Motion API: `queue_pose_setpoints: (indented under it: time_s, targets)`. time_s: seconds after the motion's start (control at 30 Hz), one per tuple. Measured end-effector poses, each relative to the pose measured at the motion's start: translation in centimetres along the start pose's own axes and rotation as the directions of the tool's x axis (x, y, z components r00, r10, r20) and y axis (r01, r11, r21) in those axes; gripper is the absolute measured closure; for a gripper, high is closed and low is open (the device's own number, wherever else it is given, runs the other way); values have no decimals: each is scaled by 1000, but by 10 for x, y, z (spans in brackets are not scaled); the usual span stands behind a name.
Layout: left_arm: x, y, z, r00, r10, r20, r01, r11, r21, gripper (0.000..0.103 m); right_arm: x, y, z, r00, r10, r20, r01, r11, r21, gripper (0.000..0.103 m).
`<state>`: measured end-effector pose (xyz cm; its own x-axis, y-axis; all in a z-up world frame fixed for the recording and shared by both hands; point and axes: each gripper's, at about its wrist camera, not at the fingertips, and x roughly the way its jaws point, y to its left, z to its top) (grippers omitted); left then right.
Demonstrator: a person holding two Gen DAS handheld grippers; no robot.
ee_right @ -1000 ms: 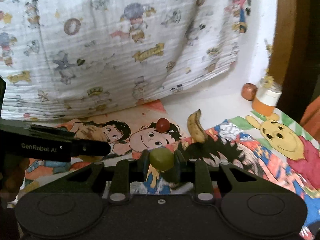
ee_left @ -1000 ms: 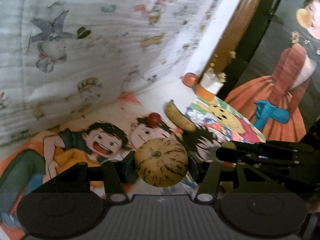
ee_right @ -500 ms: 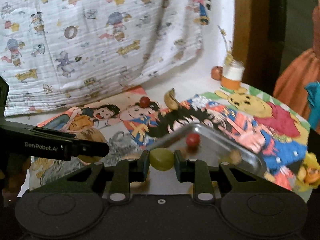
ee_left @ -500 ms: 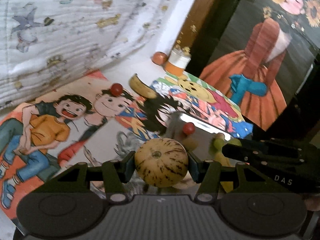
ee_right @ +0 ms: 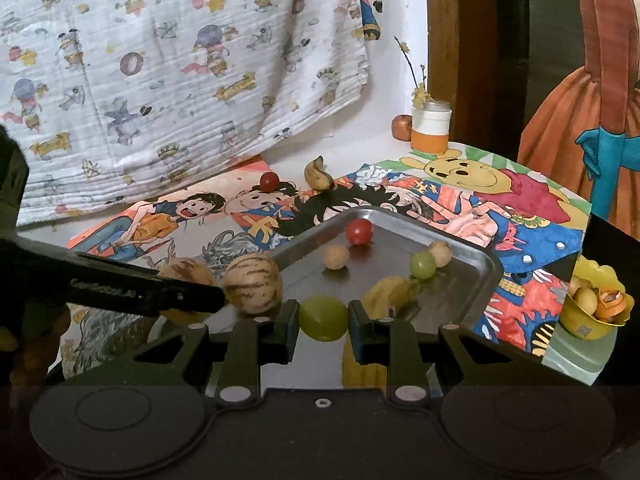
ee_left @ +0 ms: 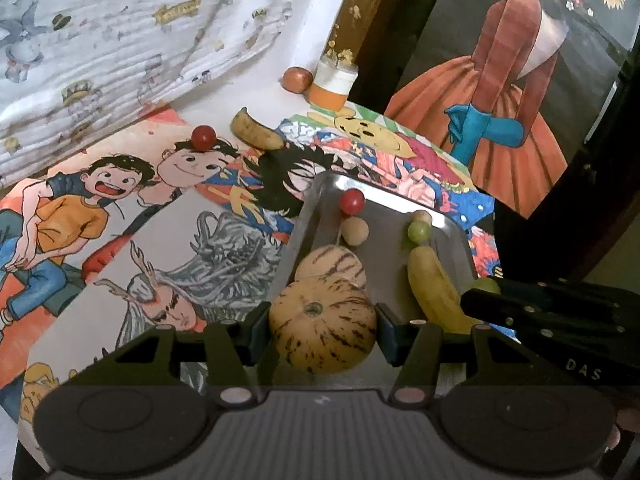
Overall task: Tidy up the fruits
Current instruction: 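Carry the melon and grape over the tray and open both grippers to release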
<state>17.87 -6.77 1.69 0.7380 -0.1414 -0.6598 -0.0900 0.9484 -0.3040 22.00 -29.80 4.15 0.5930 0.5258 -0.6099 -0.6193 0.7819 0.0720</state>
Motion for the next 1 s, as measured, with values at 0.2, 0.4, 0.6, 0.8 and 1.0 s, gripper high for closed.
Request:
queue_pose_setpoints:
  time_s: [0.2, 0.4, 0.6, 0.8, 1.0]
  targets:
    - [4, -4, -6, 1000, 23, -18, -23, 1000, 20, 44, -5, 7, -18, 1000, -23, 5, 23, 999, 26, 75]
    - [7, -7, -11, 999, 45, -24, -43, 998, 45, 44, -2, 12, -34, 998, -62, 0, 62, 995, 75, 75]
    - [7, -10, -13, 999, 45, -21, -44, 996, 72, 44, -3, 17, -47, 997, -79, -1, 78, 988, 133, 75]
    - [12, -15, -16, 999, 30, -40, -26, 995, 94, 44, -2, 23, -53, 996, -92, -16, 93, 988, 120, 74]
    - [16, -15, -19, 998, 29, -49, -24, 995, 94, 44, 0, 23, -53, 995, -101, -17, 102, 988, 112, 74]
